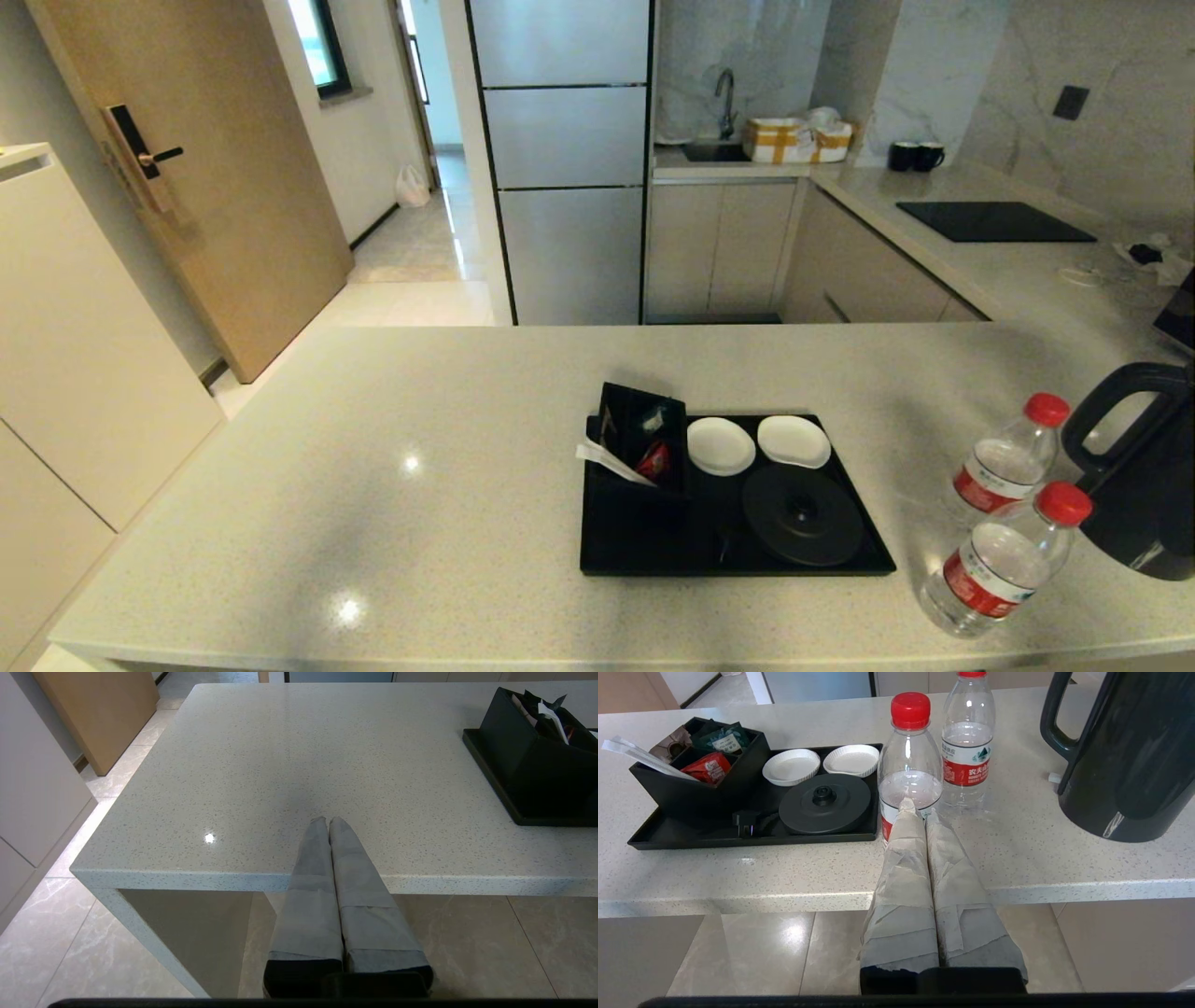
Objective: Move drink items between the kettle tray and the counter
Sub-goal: Return the bottled water to its original position
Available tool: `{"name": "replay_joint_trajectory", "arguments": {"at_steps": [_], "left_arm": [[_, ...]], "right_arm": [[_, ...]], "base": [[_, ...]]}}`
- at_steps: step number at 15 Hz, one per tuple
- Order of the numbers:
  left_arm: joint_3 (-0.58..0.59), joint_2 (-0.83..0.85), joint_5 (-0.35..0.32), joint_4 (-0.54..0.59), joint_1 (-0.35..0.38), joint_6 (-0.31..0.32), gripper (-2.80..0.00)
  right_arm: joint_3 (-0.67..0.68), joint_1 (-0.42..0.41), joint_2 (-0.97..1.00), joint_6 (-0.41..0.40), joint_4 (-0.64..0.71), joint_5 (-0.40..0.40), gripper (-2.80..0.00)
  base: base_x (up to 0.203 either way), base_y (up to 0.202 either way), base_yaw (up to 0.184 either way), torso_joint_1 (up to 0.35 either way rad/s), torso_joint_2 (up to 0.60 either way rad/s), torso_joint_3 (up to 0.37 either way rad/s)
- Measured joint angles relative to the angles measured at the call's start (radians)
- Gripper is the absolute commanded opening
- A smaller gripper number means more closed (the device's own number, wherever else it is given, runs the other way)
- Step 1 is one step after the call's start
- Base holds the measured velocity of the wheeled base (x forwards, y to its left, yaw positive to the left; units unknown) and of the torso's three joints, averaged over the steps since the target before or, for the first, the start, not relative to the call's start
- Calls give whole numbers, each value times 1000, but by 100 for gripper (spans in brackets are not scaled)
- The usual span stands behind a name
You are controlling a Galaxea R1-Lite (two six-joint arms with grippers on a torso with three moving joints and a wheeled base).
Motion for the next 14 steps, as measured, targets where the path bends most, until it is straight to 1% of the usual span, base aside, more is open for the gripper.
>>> {"name": "replay_joint_trajectory", "arguments": {"at_steps": [3, 5, 6, 7, 9, 11, 14], "left_arm": [[0, 0, 0, 0, 0, 0, -280], [0, 0, 0, 0, 0, 0, -280], [0, 0, 0, 0, 0, 0, -280], [0, 0, 0, 0, 0, 0, -280], [0, 0, 1, 0, 0, 0, -280], [0, 0, 0, 0, 0, 0, -280], [0, 0, 0, 0, 0, 0, -280]], "right_arm": [[-6, 0, 0, -1, 28, -2, -280], [-32, 0, 3, -1, 100, -6, -280], [-66, 0, 15, 4, 124, -10, -280], [-107, 0, 41, 20, 134, -11, -280], [-241, 0, 150, 90, 149, -27, -280], [-379, 0, 289, 157, 198, -74, -280], [-490, 0, 474, 206, 243, -106, -280]], "base": [[0, 0, 0, 0, 0, 0], [0, 0, 0, 0, 0, 0], [0, 0, 0, 0, 0, 0], [0, 0, 0, 0, 0, 0], [0, 0, 0, 0, 0, 0], [0, 0, 0, 0, 0, 0], [0, 0, 0, 0, 0, 0]]}}
